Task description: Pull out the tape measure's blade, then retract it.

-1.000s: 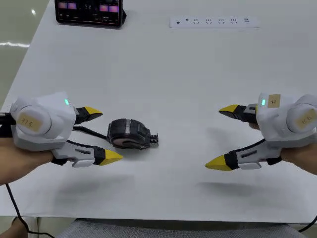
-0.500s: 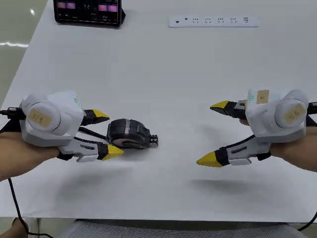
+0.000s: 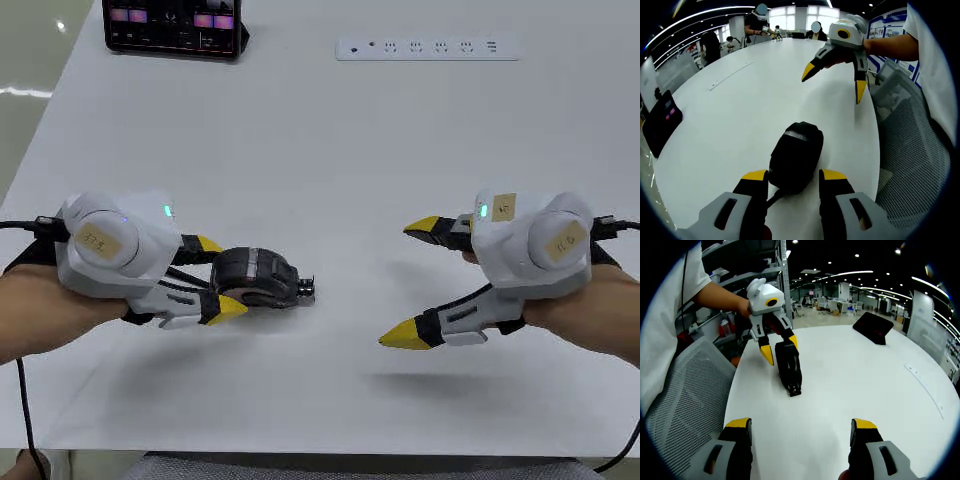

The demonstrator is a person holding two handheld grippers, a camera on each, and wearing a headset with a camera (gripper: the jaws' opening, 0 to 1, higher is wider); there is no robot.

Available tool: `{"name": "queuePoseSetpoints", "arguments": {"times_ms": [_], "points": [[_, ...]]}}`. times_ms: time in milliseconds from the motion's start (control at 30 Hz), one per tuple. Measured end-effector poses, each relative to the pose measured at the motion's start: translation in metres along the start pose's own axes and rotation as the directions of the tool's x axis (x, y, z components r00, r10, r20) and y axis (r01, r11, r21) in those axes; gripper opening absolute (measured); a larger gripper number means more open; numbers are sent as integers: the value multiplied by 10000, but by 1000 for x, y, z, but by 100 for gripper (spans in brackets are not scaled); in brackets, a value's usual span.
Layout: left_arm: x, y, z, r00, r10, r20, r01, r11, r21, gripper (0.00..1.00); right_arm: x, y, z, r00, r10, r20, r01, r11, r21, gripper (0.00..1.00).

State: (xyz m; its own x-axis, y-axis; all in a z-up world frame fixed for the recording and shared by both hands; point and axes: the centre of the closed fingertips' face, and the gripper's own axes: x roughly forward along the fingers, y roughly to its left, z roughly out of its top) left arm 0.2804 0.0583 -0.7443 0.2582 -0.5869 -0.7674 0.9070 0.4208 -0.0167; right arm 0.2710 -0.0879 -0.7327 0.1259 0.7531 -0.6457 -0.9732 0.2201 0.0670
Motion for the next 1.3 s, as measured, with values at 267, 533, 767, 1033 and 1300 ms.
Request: {"name": "queuePoseSetpoints", "arguments": {"times_ms": [267,533,767,1033,1300], "points": [[3,1,-1,9998,-119,-169,122,9998,144,34,7,5,-3,9998,183,-31,-183,9998,32,79],[4,4,-3,9991,-118,-401,140,9983,557,29,14,7,-4,9995,317,-10,-317,9995,92,79],[5,5,-3,9985,-126,-538,168,9968,783,28,18,7,-3,9993,364,33,-364,9993,114,78],[6,5,-3,9968,-64,-795,162,9922,1236,28,21,7,-3,9994,358,45,-358,9994,27,76],[6,4,-5,9942,-34,-1072,216,9854,1690,27,22,9,-4,9994,347,61,-347,9994,-2,74]]}}
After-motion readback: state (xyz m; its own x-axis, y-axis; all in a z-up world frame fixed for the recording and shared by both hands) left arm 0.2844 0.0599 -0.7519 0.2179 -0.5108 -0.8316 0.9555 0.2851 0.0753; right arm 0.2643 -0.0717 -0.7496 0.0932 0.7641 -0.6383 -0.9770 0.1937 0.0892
